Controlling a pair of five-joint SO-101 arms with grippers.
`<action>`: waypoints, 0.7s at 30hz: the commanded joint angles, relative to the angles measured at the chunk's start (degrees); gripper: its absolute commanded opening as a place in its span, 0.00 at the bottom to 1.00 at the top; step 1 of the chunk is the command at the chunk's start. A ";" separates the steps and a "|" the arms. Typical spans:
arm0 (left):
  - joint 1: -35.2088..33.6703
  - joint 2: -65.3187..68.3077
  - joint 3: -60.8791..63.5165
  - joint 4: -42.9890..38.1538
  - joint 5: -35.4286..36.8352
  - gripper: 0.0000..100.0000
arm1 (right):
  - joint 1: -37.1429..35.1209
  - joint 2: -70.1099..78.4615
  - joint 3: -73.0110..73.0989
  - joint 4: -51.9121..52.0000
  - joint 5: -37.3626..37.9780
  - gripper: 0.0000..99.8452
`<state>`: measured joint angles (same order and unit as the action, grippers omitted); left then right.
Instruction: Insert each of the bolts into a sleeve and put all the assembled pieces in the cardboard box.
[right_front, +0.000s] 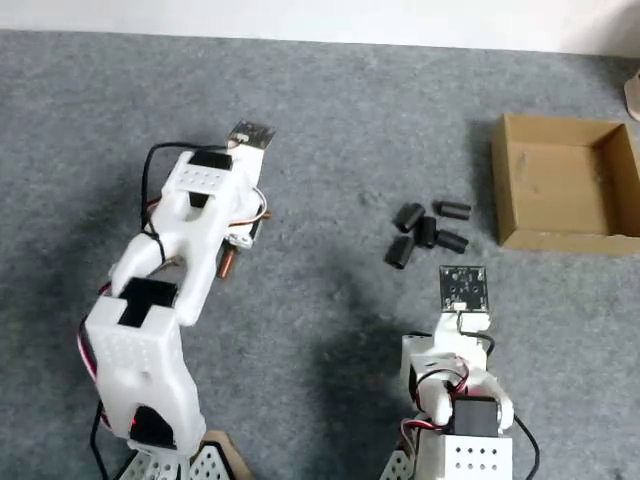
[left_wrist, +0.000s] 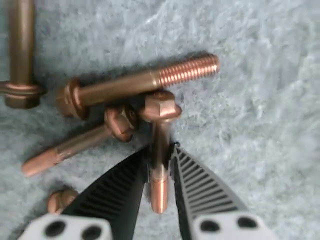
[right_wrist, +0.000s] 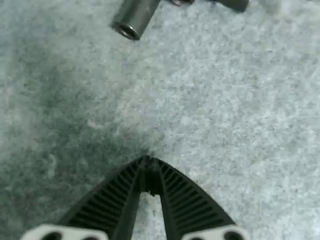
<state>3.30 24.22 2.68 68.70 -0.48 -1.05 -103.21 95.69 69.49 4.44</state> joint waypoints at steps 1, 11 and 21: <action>0.57 0.75 -3.65 0.53 1.41 0.09 | -0.57 -0.13 8.22 -1.19 0.44 0.00; -1.89 2.15 -5.41 -2.11 4.75 0.09 | -0.57 -0.13 8.22 -1.10 0.44 0.00; -4.00 2.33 -5.23 -2.11 12.04 0.08 | -0.57 -0.13 8.22 -1.10 0.44 0.00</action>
<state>0.84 26.86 -0.22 67.91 10.77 -1.05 -103.21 95.69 69.49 4.44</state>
